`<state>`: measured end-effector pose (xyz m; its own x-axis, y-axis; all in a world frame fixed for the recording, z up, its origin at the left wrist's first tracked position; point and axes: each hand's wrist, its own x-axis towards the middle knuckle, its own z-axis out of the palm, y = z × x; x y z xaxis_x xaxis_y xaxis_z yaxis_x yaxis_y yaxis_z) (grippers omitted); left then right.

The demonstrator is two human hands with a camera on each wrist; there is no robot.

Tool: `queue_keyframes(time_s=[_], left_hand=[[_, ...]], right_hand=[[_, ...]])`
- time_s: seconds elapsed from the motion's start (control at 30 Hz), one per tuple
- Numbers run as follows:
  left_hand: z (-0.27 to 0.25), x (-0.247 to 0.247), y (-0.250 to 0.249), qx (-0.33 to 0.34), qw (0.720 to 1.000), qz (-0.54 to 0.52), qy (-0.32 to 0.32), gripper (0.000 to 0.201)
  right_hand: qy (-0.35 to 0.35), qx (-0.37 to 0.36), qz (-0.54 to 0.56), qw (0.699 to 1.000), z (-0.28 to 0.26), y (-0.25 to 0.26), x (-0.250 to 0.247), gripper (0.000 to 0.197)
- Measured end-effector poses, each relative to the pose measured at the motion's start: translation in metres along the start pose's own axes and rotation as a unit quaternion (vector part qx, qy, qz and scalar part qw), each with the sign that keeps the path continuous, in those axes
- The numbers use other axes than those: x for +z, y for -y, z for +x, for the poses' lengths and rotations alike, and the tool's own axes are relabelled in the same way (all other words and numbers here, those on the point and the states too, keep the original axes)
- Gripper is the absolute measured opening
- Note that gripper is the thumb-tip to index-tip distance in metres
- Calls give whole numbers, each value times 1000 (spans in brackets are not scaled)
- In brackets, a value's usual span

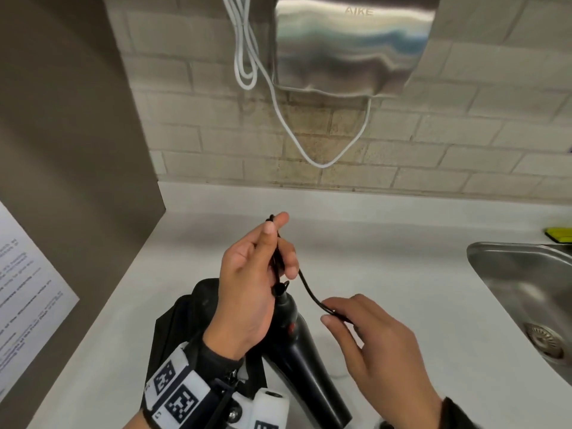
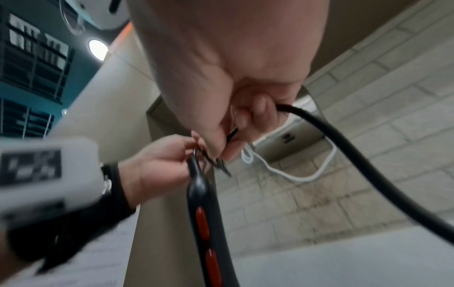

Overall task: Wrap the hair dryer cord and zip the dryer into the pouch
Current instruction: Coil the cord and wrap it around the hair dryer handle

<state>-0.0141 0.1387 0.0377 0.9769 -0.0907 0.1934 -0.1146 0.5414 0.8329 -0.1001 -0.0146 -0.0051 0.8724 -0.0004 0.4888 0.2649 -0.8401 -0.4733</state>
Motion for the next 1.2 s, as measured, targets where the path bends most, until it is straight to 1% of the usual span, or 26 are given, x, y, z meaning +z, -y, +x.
queue_keyframes(time_s=[0.1,0.23,0.37,0.53,0.6,0.7,0.83,0.87,0.93,0.97,1.07,1.1,1.13,1.17,1.2], left_hand=[[0,1,4,4,999,29,16,31],[-3,5,6,-3,995,80,63,40],[-12,8,1,-2,980,140,139,39],[-16,5,-5,-1,965,135,225,38],[-17,3,-8,5,958,136,253,34],[-15,-2,-8,-3,953,132,272,30],[-10,-6,-11,-15,953,110,283,10],[-10,-7,-12,-18,954,102,282,9],[-8,-9,-11,-23,959,79,271,9],[-8,-10,-11,-26,963,64,260,10],[-9,-10,-6,-50,978,-3,203,14],[-9,-10,-4,-58,982,-27,180,18],[-10,-9,-4,-61,984,-46,162,22],[-10,-9,-3,-59,986,-56,145,24],[-10,-8,-3,-53,988,-60,131,25]], right_hand=[[18,-76,-39,996,8,11,-27,18],[57,-118,-11,991,21,24,-54,15],[47,-107,81,990,37,27,-67,19],[29,-85,116,989,58,21,-69,13],[21,-79,149,986,64,20,-64,12],[-3,-69,198,978,71,21,-56,9],[-58,-57,258,963,76,26,-43,2],[-67,-40,280,957,77,26,-40,4],[-85,15,337,937,80,25,-31,14],[-89,42,358,929,80,23,-25,16],[-77,99,390,912,72,17,-2,10],[-70,116,394,909,67,15,6,13],[-58,126,390,910,59,14,13,20],[-39,125,372,919,51,13,19,28],[-11,112,339,934,42,13,23,36]])
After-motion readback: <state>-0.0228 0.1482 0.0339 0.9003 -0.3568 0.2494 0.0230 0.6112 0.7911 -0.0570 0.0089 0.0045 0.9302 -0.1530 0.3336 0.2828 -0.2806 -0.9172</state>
